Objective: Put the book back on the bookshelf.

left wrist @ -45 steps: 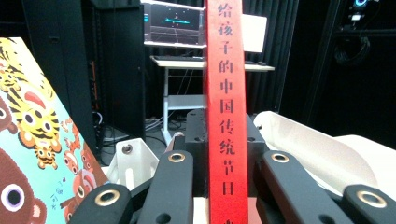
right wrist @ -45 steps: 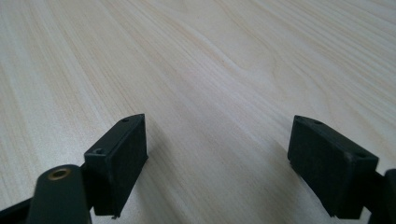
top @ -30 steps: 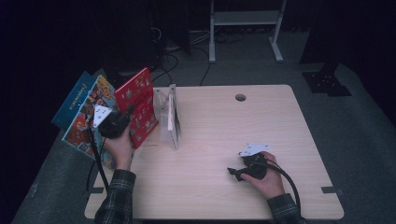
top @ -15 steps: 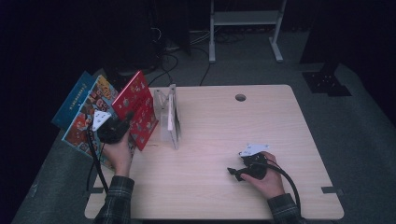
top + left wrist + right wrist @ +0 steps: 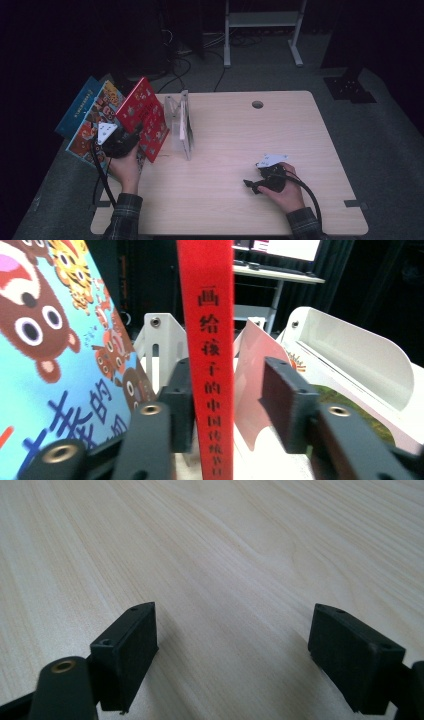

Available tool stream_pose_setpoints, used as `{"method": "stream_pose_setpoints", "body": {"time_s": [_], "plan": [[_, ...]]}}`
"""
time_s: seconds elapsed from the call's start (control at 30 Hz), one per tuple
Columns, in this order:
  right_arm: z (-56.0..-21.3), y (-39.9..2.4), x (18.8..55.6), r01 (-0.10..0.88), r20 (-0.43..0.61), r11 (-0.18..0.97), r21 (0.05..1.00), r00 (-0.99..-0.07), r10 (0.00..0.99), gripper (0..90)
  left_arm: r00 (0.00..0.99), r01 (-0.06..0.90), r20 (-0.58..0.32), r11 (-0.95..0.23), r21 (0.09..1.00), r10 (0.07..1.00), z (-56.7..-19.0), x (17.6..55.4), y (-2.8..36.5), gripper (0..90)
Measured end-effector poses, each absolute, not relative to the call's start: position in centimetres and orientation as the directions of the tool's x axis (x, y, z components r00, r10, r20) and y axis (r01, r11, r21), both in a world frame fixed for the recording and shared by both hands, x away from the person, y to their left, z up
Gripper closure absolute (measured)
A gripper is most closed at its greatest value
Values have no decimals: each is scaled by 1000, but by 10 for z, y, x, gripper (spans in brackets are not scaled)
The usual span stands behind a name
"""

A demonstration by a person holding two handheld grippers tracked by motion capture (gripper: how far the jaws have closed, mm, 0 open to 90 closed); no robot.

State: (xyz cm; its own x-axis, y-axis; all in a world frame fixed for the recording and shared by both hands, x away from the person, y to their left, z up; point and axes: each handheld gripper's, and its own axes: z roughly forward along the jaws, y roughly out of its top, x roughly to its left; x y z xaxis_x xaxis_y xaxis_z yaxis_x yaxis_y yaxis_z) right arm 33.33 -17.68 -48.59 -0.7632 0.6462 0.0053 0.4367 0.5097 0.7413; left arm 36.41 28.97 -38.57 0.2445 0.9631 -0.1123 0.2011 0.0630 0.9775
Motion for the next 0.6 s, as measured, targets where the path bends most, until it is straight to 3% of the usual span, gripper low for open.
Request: {"method": "stream_pose_setpoints", "body": {"time_s": [0.33, 0.6], "plan": [[-486, -177, 333, 437, 6, 509, 741, -763, 646, 186, 169, 212, -95, 58, 975, 981, -382, 347, 283, 265], [-486, -177, 333, 437, 6, 509, 741, -763, 647, 187, 169, 228, -81, 41, 973, 982, -379, 332, 280, 124]]}}
